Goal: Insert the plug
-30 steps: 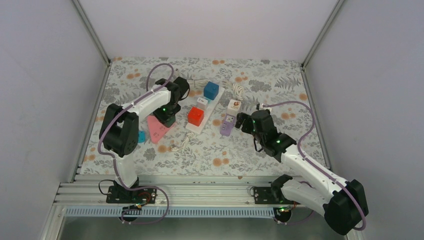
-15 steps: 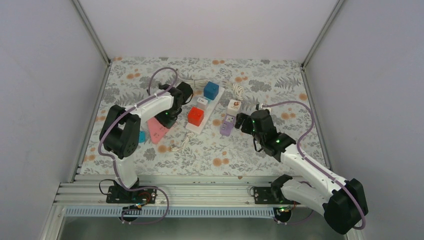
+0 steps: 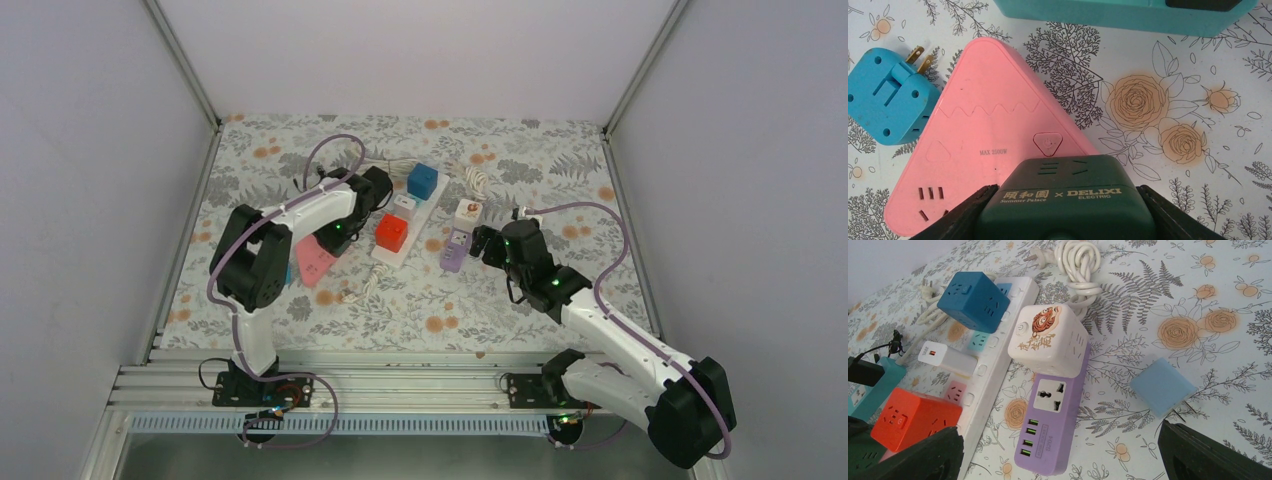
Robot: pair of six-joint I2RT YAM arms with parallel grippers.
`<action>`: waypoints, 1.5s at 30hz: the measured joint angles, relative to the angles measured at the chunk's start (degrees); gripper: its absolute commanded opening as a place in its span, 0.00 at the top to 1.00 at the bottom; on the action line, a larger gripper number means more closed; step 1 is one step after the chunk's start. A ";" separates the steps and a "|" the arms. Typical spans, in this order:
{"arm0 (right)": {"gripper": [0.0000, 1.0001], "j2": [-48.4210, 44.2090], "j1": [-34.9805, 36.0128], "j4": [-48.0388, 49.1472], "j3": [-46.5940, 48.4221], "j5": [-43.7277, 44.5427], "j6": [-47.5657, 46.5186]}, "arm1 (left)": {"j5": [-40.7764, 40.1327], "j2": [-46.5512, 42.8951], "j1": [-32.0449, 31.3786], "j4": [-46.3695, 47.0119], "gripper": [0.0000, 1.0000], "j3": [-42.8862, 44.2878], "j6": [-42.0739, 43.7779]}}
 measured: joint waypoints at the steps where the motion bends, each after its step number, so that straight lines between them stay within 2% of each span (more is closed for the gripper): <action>1: 0.00 0.00 0.00 0.00 0.00 0.00 0.00 | -0.07 0.09 -0.02 -0.04 0.43 0.07 0.00; 5: 0.00 0.00 -0.02 -0.02 0.00 0.02 0.00 | -0.15 0.11 -0.04 -0.24 0.40 0.33 0.02; 7: 0.00 0.00 -0.24 -0.02 0.00 0.02 -0.02 | -0.11 -0.07 -0.02 -0.52 0.35 0.72 0.13; 9: 0.00 0.00 -0.26 -0.02 0.00 0.04 -0.02 | 0.15 -0.22 0.07 -0.72 0.27 1.22 0.44; 12: 0.00 0.02 -0.26 -0.02 0.00 0.04 0.00 | 1.75 0.44 0.63 -1.18 0.08 1.22 2.21; 15: 0.00 0.09 -0.26 -0.04 0.00 0.02 0.00 | 2.32 1.27 1.68 -1.97 0.00 2.10 4.83; 19: 0.00 0.55 -0.26 -0.07 0.02 -0.20 0.02 | 1.57 -0.87 2.47 -2.16 0.00 6.05 8.33; 24: 0.00 1.51 -0.26 -0.72 0.79 -1.90 -1.40 | 1.70 -10.08 2.99 0.85 0.00 5.25 13.68; 28: 0.00 1.95 -0.28 -2.56 3.67 -1.79 -2.86 | 5.75 -21.14 5.77 10.78 0.00 -3.91 23.02; 32: 0.00 1.79 -0.48 -3.28 5.31 -0.83 -5.07 | 14.25 -33.53 9.22 25.77 0.00 -17.20 36.20; 39: 0.01 4.35 -4.52 -6.75 6.80 1.36 -6.62 | 23.67 -45.92 9.14 39.17 0.00 -24.57 52.48; 45: 0.06 14.88 -12.39 -6.99 8.07 -2.43 -9.35 | 31.98 -54.77 9.11 45.07 0.00 -28.76 62.12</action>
